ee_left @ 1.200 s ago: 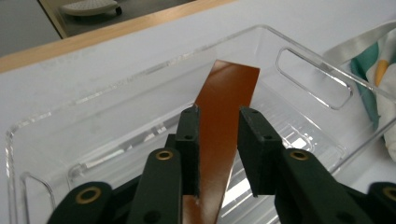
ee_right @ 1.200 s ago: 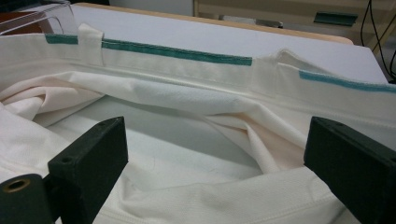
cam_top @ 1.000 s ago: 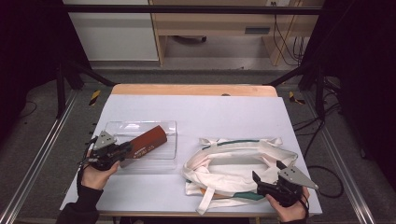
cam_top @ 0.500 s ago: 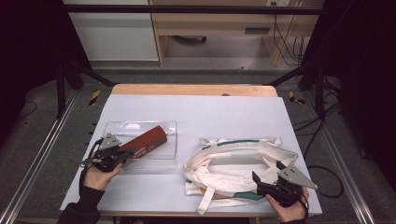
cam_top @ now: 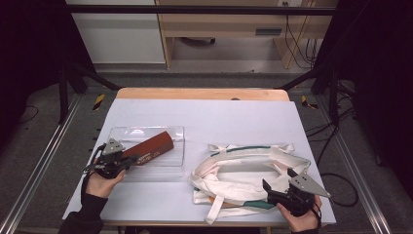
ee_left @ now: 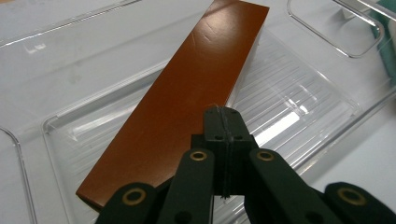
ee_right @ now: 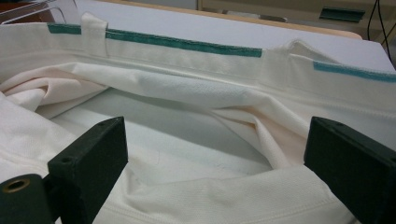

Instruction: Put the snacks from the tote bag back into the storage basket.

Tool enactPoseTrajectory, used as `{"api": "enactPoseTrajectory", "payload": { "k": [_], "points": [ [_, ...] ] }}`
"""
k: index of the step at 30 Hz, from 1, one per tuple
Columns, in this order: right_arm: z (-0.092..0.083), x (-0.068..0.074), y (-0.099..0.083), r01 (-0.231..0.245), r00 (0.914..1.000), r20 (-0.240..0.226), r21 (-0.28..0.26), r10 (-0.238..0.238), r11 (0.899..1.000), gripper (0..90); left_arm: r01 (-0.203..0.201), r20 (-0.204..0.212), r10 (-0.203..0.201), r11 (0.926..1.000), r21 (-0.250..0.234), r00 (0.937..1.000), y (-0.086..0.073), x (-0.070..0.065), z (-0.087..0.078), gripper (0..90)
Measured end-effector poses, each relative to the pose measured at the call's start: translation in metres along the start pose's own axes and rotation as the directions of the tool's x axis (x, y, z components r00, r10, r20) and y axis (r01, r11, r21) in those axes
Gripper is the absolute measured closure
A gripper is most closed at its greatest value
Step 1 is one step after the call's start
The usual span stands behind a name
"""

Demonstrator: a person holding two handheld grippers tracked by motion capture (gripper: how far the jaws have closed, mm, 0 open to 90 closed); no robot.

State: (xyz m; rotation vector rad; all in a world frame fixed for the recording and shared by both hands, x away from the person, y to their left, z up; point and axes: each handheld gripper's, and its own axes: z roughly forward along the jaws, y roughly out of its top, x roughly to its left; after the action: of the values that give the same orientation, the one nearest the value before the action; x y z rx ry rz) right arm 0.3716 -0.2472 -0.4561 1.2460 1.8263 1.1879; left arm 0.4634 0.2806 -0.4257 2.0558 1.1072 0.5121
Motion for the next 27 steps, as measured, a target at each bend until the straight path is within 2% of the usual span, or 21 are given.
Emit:
{"api": "enactPoseTrajectory", "payload": {
  "k": [10, 27],
  "points": [
    [0.000, 0.000, 0.000, 0.000, 1.0000, -0.002, 0.000, 0.000, 1.000, 7.0, 0.023, -0.051, -0.023, 0.9997, 0.002, 0.9984, -0.001, 0.005, 0.003, 90.0],
    [0.001, 0.001, 0.000, 0.001, 1.0000, -0.005, 0.006, -0.001, 1.000, 7.0, 0.062, -0.088, -0.062, 0.9980, 0.006, 0.9942, 0.002, 0.013, 0.004, 90.0]
  ]
}}
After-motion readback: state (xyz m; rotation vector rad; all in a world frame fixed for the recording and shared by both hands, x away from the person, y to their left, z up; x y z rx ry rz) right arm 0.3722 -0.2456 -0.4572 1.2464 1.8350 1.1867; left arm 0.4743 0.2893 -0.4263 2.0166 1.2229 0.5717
